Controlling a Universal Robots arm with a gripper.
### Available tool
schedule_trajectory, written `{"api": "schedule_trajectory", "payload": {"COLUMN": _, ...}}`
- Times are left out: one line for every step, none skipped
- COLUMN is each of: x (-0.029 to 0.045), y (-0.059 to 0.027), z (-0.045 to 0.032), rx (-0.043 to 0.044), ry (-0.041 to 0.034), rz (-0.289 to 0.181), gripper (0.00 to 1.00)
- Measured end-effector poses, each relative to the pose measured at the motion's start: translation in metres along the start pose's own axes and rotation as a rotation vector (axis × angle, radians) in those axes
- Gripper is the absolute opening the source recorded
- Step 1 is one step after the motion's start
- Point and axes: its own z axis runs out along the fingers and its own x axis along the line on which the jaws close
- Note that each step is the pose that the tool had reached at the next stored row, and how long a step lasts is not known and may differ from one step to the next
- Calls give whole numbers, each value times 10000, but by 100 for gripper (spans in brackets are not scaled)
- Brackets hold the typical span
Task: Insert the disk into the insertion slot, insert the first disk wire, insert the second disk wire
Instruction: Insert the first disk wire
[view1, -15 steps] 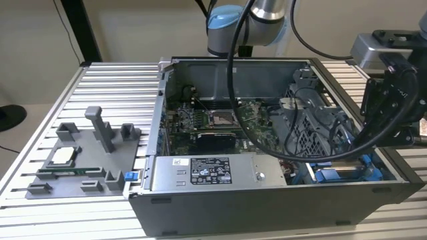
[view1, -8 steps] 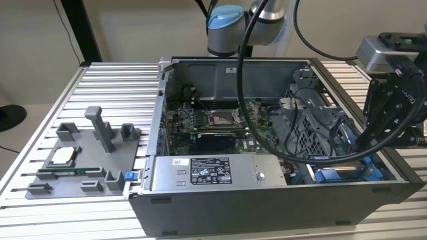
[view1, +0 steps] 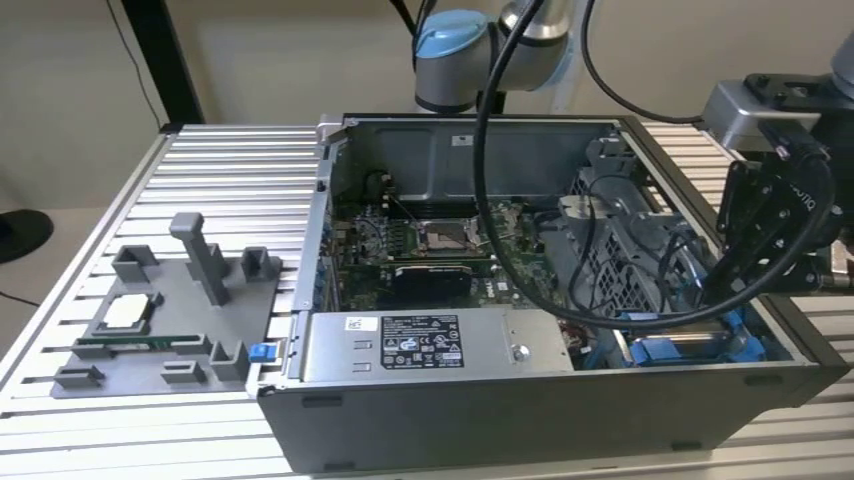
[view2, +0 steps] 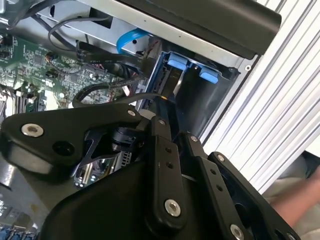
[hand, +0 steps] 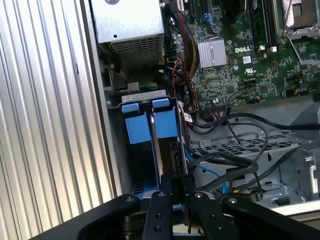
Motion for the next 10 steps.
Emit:
{"api": "schedule_trajectory", "payload": {"x": -10, "y": -9, "z": 10, "rx": -1, "ry": -1, "rz": -15, "gripper": 0}}
{"api": "schedule_trajectory", "payload": {"x": -19, "y": -20, "z": 18, "rx": -2, "ry": -1, "rz": -27, "gripper": 0}}
{"api": "schedule_trajectory", "payload": {"x": -29, "y": -36, "z": 24, "rx": -3, "ry": -1, "rz": -40, "gripper": 0}}
{"api": "schedule_trajectory", "payload": {"x": -37, "y": -47, "z": 30, "rx": -2, "ry": 0, "rz": -54, "gripper": 0}}
{"api": "schedule_trajectory", "payload": {"x": -46, "y": -51, "z": 38, "rx": -2, "ry": 4, "rz": -71, "gripper": 0}}
{"api": "schedule_trajectory", "payload": {"x": -56, "y": -50, "z": 48, "rx": -2, "ry": 3, "rz": -94, "gripper": 0}}
{"api": "schedule_trajectory", "payload": {"x": -68, "y": -47, "z": 59, "rx": -4, "ry": 3, "rz": -131, "gripper": 0}}
{"api": "schedule_trajectory", "payload": {"x": -80, "y": -45, "z": 68, "rx": -6, "ry": 3, "rz": -181, "gripper": 0}}
{"api": "schedule_trajectory", "payload": {"x": -93, "y": -44, "z": 78, "rx": -8, "ry": 4, "rz": -238, "gripper": 0}}
{"api": "schedule_trajectory", "payload": {"x": -105, "y": -42, "z": 86, "rx": -10, "ry": 6, "rz": -298, "gripper": 0}}
